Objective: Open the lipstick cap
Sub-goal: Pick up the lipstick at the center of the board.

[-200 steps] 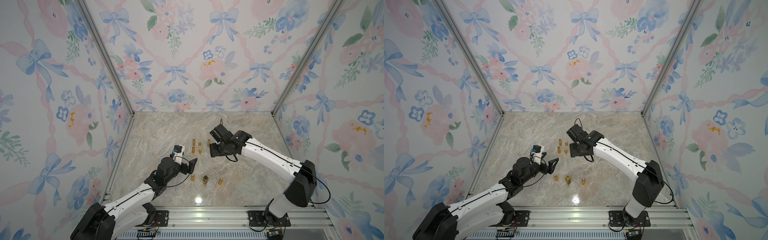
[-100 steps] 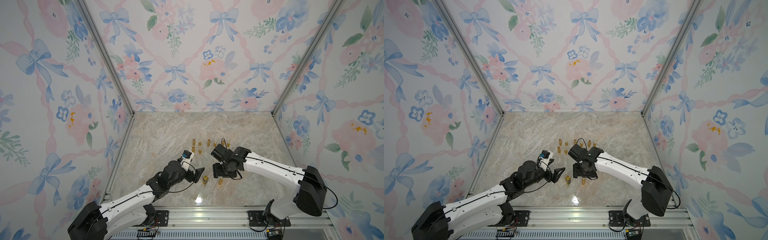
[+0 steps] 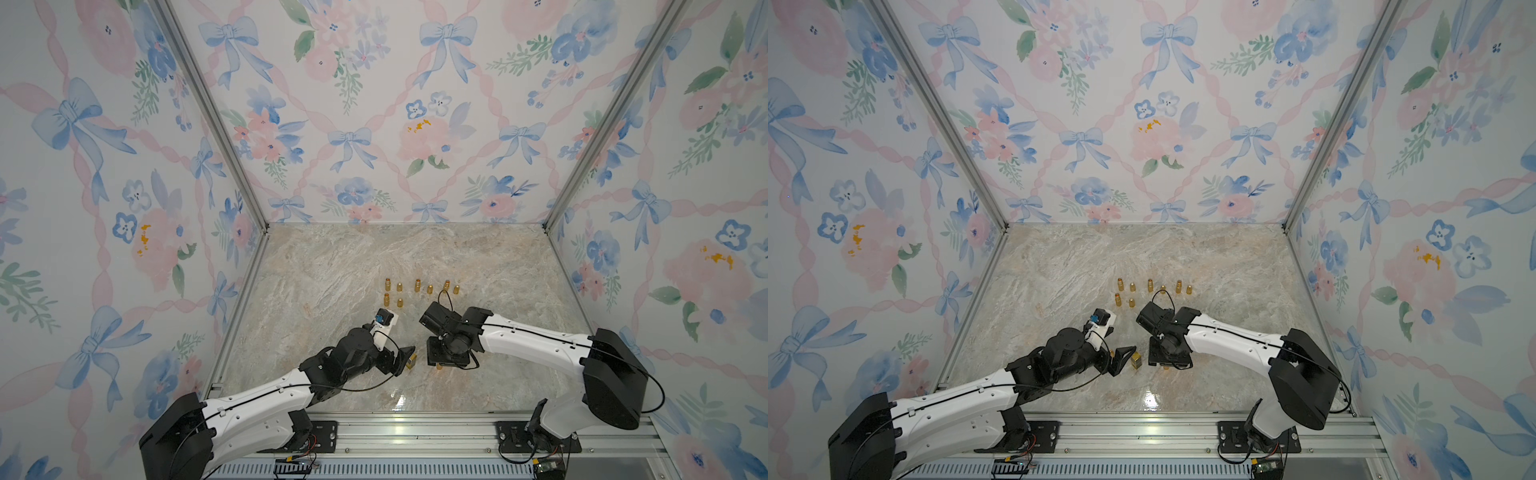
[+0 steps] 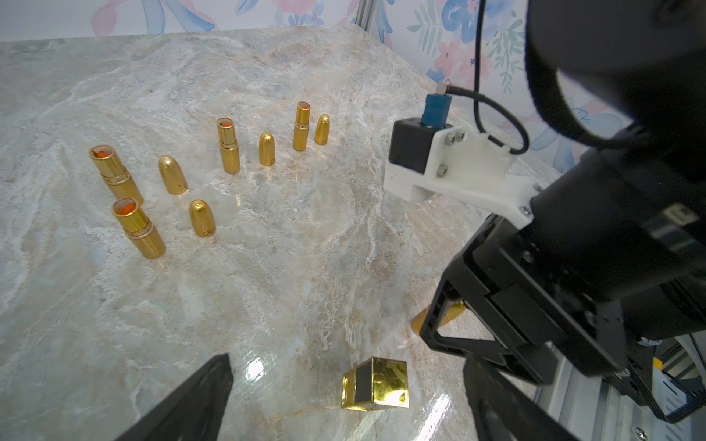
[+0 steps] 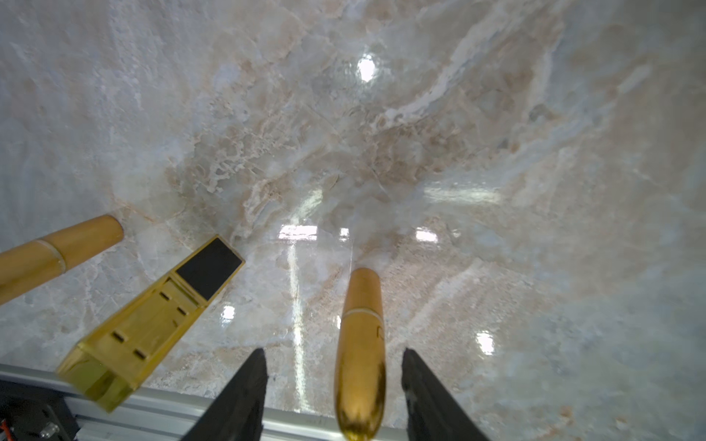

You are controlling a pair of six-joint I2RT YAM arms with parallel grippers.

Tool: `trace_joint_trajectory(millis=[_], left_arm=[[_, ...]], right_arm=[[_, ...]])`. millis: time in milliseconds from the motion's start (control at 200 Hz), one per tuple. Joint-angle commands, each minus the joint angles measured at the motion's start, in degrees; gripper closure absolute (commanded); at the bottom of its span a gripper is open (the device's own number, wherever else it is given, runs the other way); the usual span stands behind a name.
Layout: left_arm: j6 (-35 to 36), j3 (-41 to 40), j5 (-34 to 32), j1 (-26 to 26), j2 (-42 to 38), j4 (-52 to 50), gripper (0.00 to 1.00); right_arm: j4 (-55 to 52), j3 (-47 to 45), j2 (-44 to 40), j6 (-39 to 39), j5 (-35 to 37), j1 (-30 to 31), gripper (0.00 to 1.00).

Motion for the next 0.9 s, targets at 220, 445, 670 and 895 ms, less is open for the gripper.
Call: trace_joint_trajectory(millis=[220, 445, 670, 895], left_arm=[[0.73, 2.23, -2.57, -0.34, 1.64, -0.52, 0.02], [0.78, 2.48, -2.91, -0.39, 1.64, -0.52, 0.02], [1.04, 2.68, -3.43, -0.4, 2.15, -0.45, 0.02], [2.0, 3.53, -4.35, -0.36, 2.68, -0.45, 0.02]], right_arm=[[0.88, -1.59, 3.15, -1.42, 3.89, 0.32, 0.59], [0.03, -1.11, 3.76, -2.21, 4.94, 0.58, 0.68], [-1.22, -0.01, 3.78, -3.05, 5.43, 0.71, 0.77], [-3.59, 2.46, 2.08, -6.0, 5.92, 0.46, 0.79]])
